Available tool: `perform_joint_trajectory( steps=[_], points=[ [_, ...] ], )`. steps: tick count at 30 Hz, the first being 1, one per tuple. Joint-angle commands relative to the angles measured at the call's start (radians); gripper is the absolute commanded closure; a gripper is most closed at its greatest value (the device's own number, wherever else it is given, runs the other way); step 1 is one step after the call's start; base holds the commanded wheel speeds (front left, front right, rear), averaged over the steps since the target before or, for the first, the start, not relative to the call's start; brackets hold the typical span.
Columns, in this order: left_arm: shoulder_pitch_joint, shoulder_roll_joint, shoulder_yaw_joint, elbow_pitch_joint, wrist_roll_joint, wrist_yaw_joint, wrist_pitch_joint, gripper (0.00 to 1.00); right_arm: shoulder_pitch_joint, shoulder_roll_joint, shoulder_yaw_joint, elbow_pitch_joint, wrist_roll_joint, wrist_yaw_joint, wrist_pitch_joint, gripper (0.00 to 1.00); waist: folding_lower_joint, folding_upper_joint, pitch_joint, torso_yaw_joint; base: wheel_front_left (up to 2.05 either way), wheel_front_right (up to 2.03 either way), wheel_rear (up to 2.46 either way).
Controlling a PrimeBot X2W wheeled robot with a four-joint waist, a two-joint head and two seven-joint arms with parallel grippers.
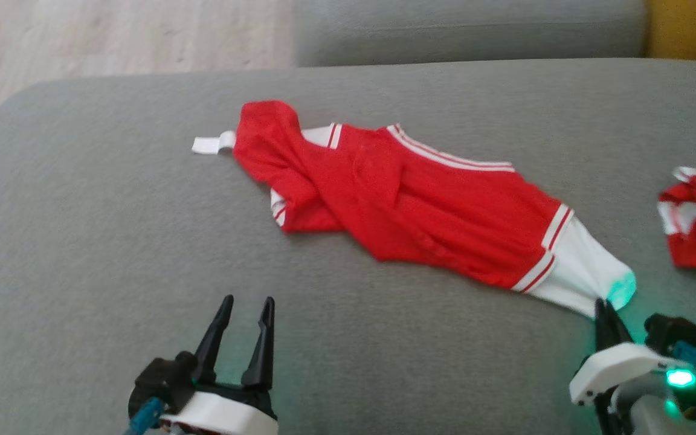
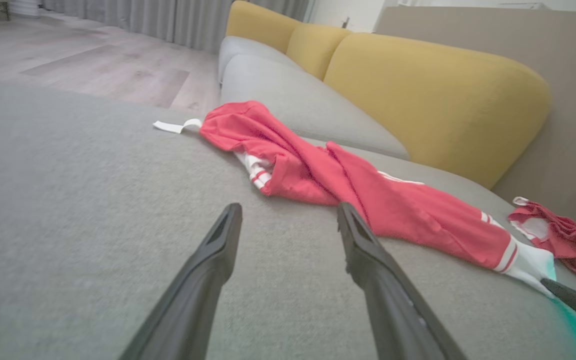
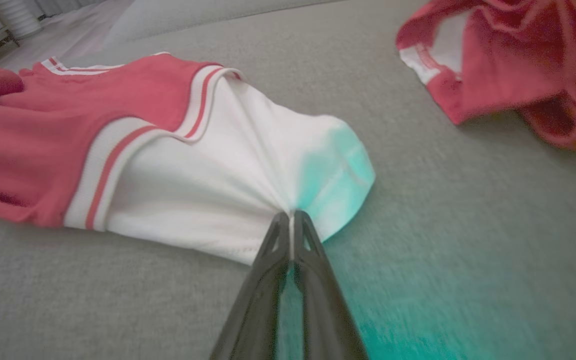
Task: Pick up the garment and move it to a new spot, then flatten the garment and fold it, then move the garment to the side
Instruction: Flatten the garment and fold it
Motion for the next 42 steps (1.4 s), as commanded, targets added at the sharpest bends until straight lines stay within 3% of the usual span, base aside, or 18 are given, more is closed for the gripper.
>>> perform_joint_trajectory(
  steps=[1, 7, 13, 20, 26, 32, 37, 40, 41, 42],
  points=[
    [-0.03, 0.0, 0.038, -0.037, 0.002, 0.002, -0.01, 0.0, -0.009, 0.002, 0.043, -0.055, 0.02, -0.002, -0.004, 0.0, 0.0001, -0.0001, -0.015, -0.042, 0.0, 0.0, 0.0],
    [-0.114, 0.0, 0.041, -0.025, 0.005, 0.002, -0.01, 0.0, 0.023, 0.003, 0.116, -0.216, 0.091, -0.002, -0.004, 0.0, 0.0001, -0.0001, 0.032, -0.078, 0.0, 0.0, 0.0],
    [-0.344, 0.0, -0.01, 0.063, -0.016, 0.002, -0.01, 0.0, 0.006, 0.004, 0.19, -0.318, 0.135, -0.002, -0.004, 0.0, 0.0001, -0.0001, 0.109, -0.1, 0.0, 0.0, 0.0],
    [-0.621, 0.0, -0.111, 0.324, -0.123, 0.002, -0.01, 0.0, -0.054, 0.004, 0.287, -0.358, 0.173, -0.002, -0.004, 0.0, 0.0001, -0.0001, 0.183, -0.161, 0.0, 0.0, 0.0],
    [-0.76, 0.0, -0.194, 0.525, -0.177, 0.008, 0.031, 0.0, -0.09, 0.004, 0.345, -0.371, 0.205, -0.002, -0.004, 0.0, 0.0001, -0.0001, 0.219, -0.205, 0.0, 0.0, 0.0],
    [-0.844, 0.0, -0.246, 0.678, -0.228, 0.018, 0.064, 0.0, -0.109, 0.004, 0.386, -0.382, 0.226, -0.002, -0.004, 0.0, 0.0001, -0.0001, 0.241, -0.235, 0.0, 0.0, 0.0],
    [-0.867, 0.0, -0.291, 0.724, -0.277, 0.012, 0.071, 0.01, -0.111, 0.004, 0.384, -0.374, 0.226, -0.002, -0.004, 0.0, 0.0001, -0.0001, 0.245, -0.231, 0.0, 0.0, 0.0],
    [-0.871, 0.0, -0.322, 0.729, -0.305, 0.009, 0.065, 0.87, -0.111, 0.004, 0.382, -0.366, 0.226, -0.002, -0.004, 0.0, 0.0001, -0.0001, 0.243, -0.224, 0.0, 0.0, 0.0],
    [-0.874, 0.0, -0.335, 0.728, -0.308, 0.008, 0.058, 1.0, -0.112, 0.004, 0.383, -0.364, 0.226, -0.002, -0.004, 0.0, 0.0001, -0.0001, 0.242, -0.221, 0.0, 0.0, 0.0],
    [-0.875, 0.0, -0.342, 0.725, -0.317, 0.007, 0.049, 1.0, -0.114, 0.004, 0.383, -0.362, 0.227, -0.002, -0.004, 0.0, 0.0001, -0.0001, 0.242, -0.218, 0.0, 0.0, 0.0]
  ],
)
